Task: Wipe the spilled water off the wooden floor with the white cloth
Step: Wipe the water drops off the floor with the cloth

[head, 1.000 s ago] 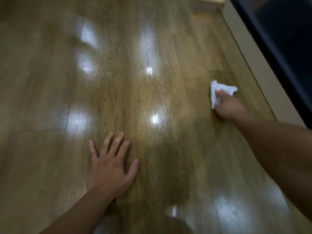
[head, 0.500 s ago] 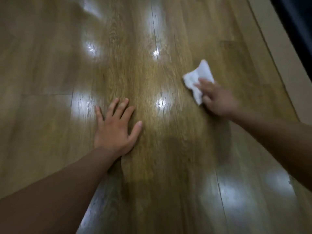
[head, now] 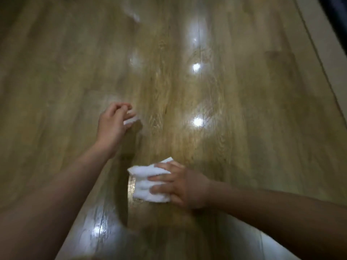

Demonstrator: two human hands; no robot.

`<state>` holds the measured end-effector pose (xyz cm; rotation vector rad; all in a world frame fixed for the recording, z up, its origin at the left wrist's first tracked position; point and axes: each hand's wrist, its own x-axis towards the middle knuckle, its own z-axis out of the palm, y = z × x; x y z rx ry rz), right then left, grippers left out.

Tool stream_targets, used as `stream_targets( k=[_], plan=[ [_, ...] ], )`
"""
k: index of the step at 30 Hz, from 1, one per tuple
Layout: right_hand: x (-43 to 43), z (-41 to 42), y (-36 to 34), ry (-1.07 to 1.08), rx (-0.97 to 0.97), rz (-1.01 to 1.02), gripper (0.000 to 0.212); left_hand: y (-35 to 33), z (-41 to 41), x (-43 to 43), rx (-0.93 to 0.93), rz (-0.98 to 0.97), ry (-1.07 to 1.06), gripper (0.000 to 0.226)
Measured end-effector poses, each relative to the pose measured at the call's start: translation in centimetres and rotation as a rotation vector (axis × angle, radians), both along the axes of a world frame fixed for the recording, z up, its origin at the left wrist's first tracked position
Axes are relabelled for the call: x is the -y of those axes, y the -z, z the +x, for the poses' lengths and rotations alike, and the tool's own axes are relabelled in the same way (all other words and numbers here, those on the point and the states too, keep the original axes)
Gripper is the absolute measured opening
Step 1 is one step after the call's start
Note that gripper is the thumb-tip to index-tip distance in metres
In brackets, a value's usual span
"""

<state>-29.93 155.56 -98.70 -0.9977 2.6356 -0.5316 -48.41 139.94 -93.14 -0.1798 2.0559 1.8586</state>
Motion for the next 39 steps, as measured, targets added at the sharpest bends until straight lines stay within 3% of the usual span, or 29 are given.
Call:
stream_targets(
  k=[3, 6, 9, 11, 13, 16, 17, 19, 21, 24, 27, 30, 32, 35, 39],
  plan=[
    [-2.6, -5.5, 0.4, 0.101, -0.034, 0.165, 0.056, 0.9, 2.9, 4.4, 0.021, -0.085, -0.05, 0.021],
    [-3.3, -12.8, -0.4, 0.626, -0.011, 0.214, 0.071, 1.0, 3.5, 7.1, 0.044, -0.116, -0.055, 0.019],
    [1.0, -15.2, -0.6, 0.896, 0.063, 0.23, 0.059, 0.1, 3.3, 8.1, 0.138, -0.099, -0.017, 0.018],
    [4.3, -12.5, -0.5, 0.793, 0.011, 0.218, 0.059, -0.4, 3.4, 9.0, 0.252, -0.145, 0.043, 0.017],
    [7.8, -8.1, -0.9, 0.516, -0.048, 0.101, 0.06, -0.9, 3.6, 10.5, 0.389, -0.186, 0.138, 0.014],
    [10.4, -5.4, -1.9, 0.219, 0.053, 0.05, 0.062, -1.1, 4.1, 13.1, 0.555, -0.25, 0.306, 0.019],
    [10.7, -5.8, -2.7, 0.243, 0.099, 0.041, 0.058, -1.3, 4.2, 13.7, 0.582, -0.262, 0.317, 0.019],
    [11.0, -7.5, -5.3, 0.504, 0.25, -0.083, 0.046, -1.8, 3.8, 14.5, 0.605, -0.246, 0.263, 0.015],
    [11.1, -9.1, -7.5, 0.742, 0.327, -0.27, 0.048, -2.7, 2.8, 14.7, 0.606, -0.211, 0.244, 0.013],
    [12.0, -10.5, -10.5, 0.912, 0.513, -0.606, 0.056, -4.9, 1.5, 15.0, 0.606, -0.129, 0.38, 0.022],
    [13.9, -11.7, -13.3, 1.003, 0.718, -0.956, 0.051, -7.1, 1.2, 15.7, 0.559, 0.008, 0.453, 0.031],
    [15.7, -12.7, -15.8, 1.014, 0.929, -1.341, 0.036, -7.7, 1.4, 17.0, 0.533, 0.24, 0.34, 0.022],
    [16.2, -13.1, -16.2, 1.012, 0.995, -1.51, 0.039, -7.1, 1.3, 18.1, 0.552, 0.38, 0.237, 0.025],
    [17.4, -13.1, -15.8, 1.051, 0.993, -1.552, 0.049, -6.6, 1.2, 19.4, 0.612, 0.501, 0.12, 0.033],
    [19.4, -12.5, -14.8, 1.234, 0.777, -1.19, 0.056, -6.3, 1.6, 20.4, 0.628, 0.638, 0.066, 0.039]
  ],
)
